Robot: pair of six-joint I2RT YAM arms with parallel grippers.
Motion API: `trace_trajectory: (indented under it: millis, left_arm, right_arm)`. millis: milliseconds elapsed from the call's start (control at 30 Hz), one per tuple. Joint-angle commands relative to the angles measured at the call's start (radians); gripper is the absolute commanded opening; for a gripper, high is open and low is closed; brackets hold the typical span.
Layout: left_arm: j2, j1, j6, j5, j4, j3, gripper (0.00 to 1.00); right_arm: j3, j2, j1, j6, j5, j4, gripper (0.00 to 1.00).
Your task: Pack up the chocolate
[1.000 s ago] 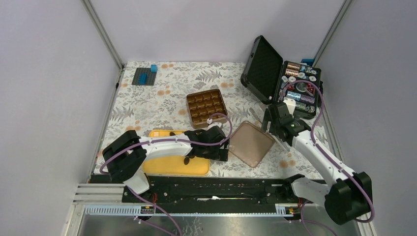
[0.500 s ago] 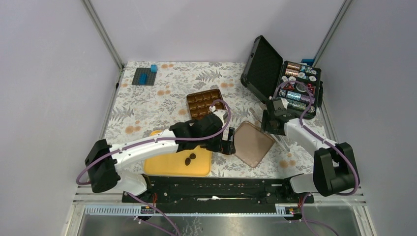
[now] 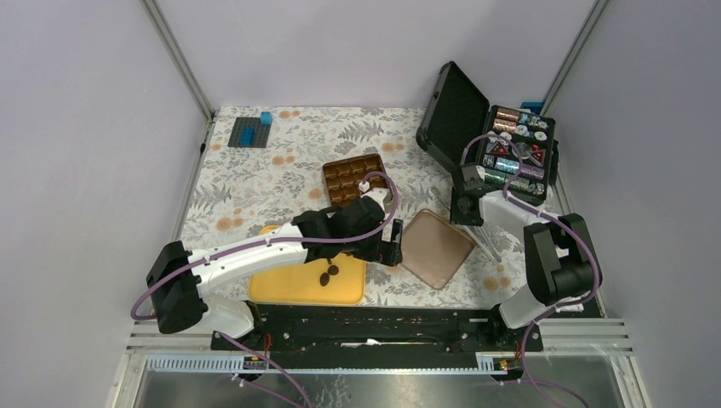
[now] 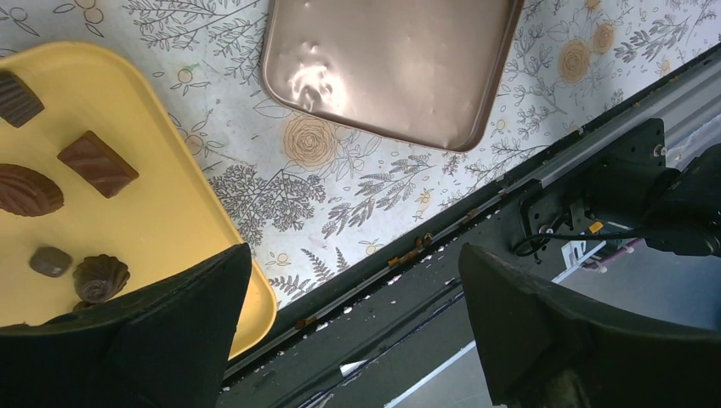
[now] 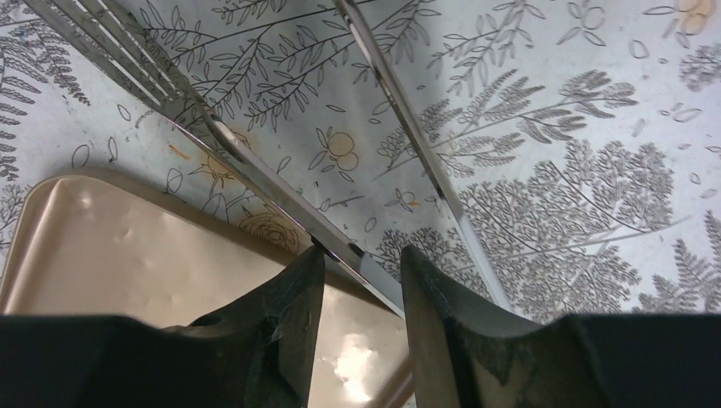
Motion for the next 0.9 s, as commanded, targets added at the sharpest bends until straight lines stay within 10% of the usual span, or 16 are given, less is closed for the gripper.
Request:
trace_trajectory:
  millis: [0,367,867]
  left_arm:
    - [-0.043,-0.002,0.006,-0.048,0.004,0.021,0.99]
    - [-0.033,0.000,0.005,-0.062,-0.008,0.020,0.99]
    - [-0.028,0.003,0.004,-0.077,-0.020,0.028,0.99]
  right_arm:
    - [0.046,0.055,-0.003,-0.028,-0.031,0.026,0.44]
    - [0.081,0.130,0.016,-0.049,-0.229,0.039,0.20]
    - [0.242,0.260,0.141,-0.052,-0.211,0.023,0.19]
